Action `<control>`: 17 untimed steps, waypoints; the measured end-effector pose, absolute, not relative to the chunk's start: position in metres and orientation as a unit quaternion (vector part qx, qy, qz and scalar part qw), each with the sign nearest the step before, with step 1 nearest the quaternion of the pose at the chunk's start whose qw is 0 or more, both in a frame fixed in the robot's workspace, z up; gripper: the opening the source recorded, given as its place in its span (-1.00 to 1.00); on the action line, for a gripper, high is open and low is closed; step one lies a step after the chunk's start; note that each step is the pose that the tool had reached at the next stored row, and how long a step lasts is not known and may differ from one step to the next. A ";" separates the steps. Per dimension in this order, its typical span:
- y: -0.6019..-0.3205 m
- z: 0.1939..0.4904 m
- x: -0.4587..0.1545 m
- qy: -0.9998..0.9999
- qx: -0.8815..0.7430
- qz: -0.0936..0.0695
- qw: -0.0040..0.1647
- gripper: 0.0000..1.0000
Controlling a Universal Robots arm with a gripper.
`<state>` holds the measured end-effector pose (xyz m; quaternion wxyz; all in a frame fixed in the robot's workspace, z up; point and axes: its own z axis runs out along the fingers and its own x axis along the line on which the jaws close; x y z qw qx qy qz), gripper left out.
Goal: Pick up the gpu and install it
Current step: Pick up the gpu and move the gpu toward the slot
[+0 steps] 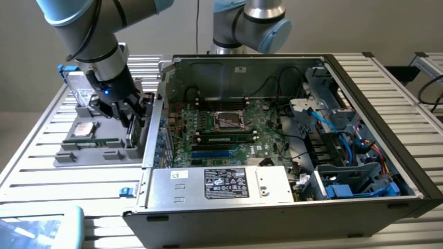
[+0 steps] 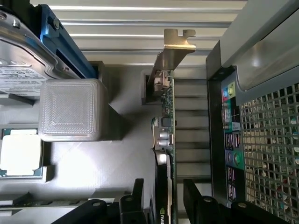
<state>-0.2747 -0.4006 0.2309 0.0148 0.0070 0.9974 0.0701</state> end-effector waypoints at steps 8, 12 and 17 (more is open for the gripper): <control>-0.399 0.229 -0.275 0.997 0.007 0.070 0.015 -0.07; -0.399 0.229 -0.275 0.997 0.007 0.070 0.015 -0.07; -0.400 0.229 -0.274 0.997 0.007 0.070 0.015 -0.36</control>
